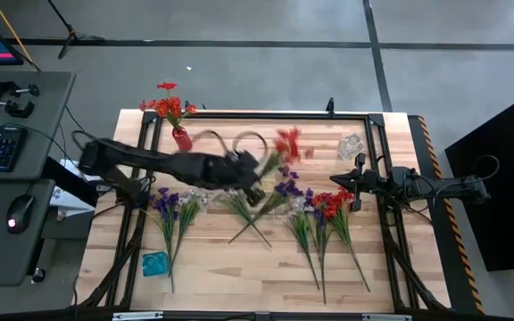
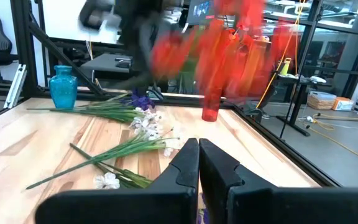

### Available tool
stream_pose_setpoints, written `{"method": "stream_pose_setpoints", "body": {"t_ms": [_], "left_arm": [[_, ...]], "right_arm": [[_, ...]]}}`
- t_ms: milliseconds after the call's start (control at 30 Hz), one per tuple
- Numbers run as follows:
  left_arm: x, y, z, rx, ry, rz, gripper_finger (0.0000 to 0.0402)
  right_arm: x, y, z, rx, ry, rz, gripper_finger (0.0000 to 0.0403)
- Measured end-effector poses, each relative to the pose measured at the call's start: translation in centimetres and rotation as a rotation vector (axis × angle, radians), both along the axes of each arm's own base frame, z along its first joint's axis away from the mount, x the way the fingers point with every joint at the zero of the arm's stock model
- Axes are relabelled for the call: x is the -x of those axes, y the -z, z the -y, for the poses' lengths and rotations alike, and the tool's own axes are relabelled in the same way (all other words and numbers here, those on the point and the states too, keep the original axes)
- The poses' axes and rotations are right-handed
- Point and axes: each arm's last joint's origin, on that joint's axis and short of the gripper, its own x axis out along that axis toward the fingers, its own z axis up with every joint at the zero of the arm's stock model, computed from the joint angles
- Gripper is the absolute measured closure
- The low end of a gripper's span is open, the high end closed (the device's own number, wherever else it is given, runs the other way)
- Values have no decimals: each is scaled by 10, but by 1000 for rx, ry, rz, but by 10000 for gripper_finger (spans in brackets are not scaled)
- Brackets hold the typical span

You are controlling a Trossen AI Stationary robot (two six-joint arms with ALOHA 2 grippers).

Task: Sort flowers into vase by color
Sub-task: Put the left red flowers into the red vase

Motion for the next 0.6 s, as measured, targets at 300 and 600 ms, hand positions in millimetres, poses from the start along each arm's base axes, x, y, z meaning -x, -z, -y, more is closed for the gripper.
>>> {"method": "stream_pose_setpoints", "body": {"t_ms": [300, 600], "left_arm": [[87, -71, -6, -436, -191, 230, 401], [188, -16, -17, -495, -384, 427, 401]], "right_arm": [[0, 0, 0, 0, 1, 0, 402], [0, 0, 0, 0, 1, 0, 402]]}}
